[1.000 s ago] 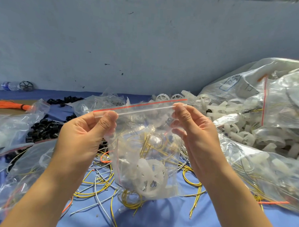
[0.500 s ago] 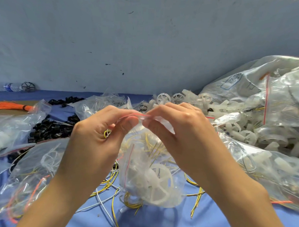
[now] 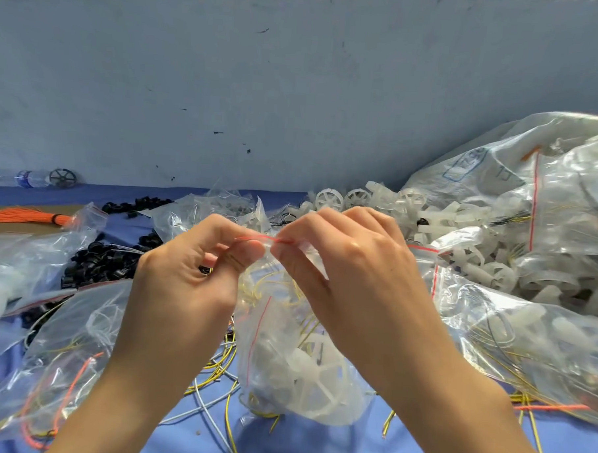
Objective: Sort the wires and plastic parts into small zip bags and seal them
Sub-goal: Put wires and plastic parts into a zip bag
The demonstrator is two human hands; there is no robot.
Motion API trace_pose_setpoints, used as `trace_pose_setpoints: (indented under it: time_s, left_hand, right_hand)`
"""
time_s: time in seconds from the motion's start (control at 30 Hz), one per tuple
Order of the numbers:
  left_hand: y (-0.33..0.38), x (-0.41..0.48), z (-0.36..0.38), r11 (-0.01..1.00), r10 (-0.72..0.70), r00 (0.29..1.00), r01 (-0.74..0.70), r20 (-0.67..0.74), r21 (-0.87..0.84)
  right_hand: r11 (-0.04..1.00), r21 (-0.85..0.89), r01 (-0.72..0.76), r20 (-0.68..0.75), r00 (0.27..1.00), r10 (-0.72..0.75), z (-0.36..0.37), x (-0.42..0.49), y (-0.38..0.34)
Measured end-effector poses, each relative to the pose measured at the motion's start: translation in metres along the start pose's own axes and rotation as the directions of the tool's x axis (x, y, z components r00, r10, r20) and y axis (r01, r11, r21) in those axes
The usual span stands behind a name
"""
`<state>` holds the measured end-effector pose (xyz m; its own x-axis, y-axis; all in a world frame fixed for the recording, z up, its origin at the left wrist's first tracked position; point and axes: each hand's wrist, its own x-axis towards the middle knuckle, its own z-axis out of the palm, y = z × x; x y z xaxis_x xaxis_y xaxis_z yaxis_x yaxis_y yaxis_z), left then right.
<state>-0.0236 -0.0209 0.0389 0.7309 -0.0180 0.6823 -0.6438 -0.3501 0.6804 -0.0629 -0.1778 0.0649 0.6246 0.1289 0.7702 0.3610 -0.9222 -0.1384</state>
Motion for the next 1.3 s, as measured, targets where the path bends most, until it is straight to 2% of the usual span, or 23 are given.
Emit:
trace_pose_setpoints:
  time_s: [0.3,0.53,0.73,1.07,1.2,1.3]
  left_hand:
    - [-0.017,0.009,-0.015,0.996,-0.091,0.991,0.088,-0.103,-0.033]
    - [-0.030,0.015,-0.027,0.996,-0.090,0.983,0.087,-0.162,-0.025]
    - [-0.037,0.018,-0.033,0.997,-0.083,0.984,0.081,-0.156,-0.018]
    - [-0.034,0.017,-0.038,0.996,-0.087,0.977,0.085,-0.194,-0.016]
    - [-0.028,0.017,-0.042,0.998,-0.064,0.985,0.066,-0.158,0.008]
    - [-0.011,0.016,-0.043,0.992,0.022,0.998,-0.014,-0.063,0.128]
  right_hand:
    - [1.000,-0.014,-0.011,-0.035,0.999,0.010,-0.006,0.001,0.020]
    - [1.000,0.010,-0.023,-0.057,0.998,0.023,-0.010,-0.001,0.035]
    - [0.995,0.089,-0.047,-0.070,0.996,0.053,-0.015,0.000,0.045]
    - [0.974,0.196,-0.115,-0.231,0.960,0.160,-0.013,0.001,0.041]
    - [0.966,0.235,-0.108,-0.242,0.956,0.165,-0.012,0.003,0.038]
    - [0.949,0.298,-0.103,-0.226,0.958,0.175,-0.009,0.004,0.033]
